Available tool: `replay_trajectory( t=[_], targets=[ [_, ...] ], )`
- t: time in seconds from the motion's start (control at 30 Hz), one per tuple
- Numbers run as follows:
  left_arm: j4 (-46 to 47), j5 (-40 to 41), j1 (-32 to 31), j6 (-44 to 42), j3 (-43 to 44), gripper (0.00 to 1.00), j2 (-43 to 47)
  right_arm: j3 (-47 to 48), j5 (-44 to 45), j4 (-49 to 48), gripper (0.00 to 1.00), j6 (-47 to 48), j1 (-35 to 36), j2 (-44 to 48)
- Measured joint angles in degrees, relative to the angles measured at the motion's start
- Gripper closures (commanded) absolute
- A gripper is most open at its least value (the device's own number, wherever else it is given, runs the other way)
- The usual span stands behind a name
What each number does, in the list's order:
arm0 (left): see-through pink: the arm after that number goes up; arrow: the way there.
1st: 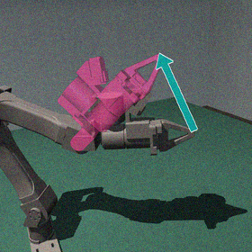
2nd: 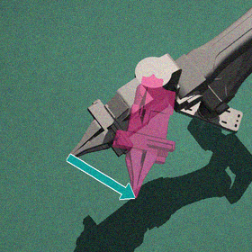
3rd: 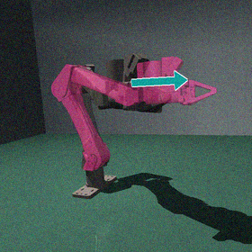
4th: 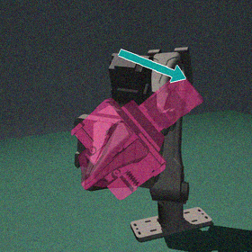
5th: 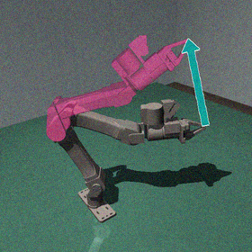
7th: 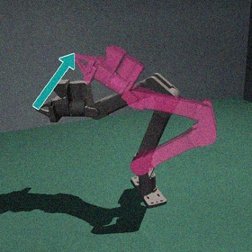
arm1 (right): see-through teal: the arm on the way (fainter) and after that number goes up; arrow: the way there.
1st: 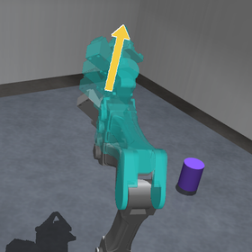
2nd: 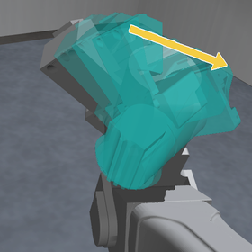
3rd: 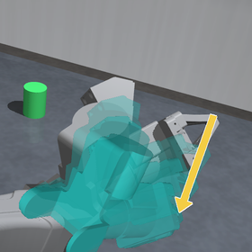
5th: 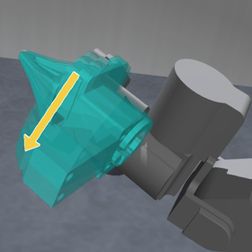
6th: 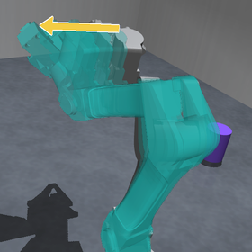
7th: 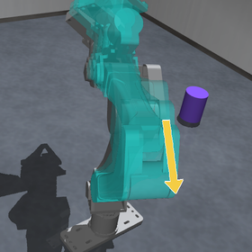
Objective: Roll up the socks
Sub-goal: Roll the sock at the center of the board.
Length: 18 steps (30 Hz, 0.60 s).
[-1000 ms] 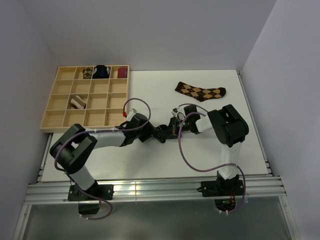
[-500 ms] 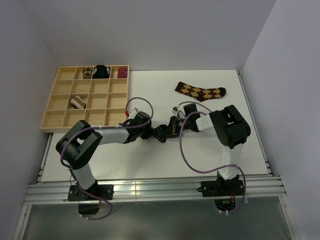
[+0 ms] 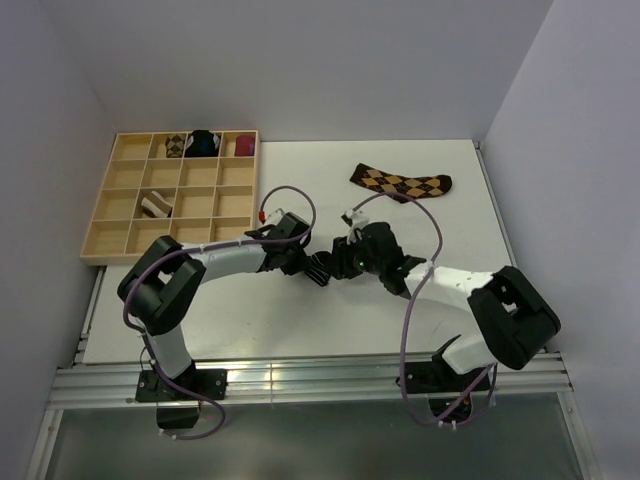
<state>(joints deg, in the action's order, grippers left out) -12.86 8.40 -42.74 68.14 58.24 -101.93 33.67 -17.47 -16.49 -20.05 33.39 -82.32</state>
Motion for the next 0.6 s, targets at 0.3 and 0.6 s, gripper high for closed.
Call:
replay_trajectory(
  t=[0.3, 0.6],
  targets=[
    [-3.6, -1.7, 0.5, -4.5, 3.6, 0.85, -2.0, -2.1, 19.0, -4.6, 0.51, 10.7, 14.5, 1.7],
    [-5.5, -4.5, 1.7, -7.1, 5.7, 0.84, -3.3, -1.1, 28.7, -6.2, 0.5, 16.2, 21.6, -5.6]
  ],
)
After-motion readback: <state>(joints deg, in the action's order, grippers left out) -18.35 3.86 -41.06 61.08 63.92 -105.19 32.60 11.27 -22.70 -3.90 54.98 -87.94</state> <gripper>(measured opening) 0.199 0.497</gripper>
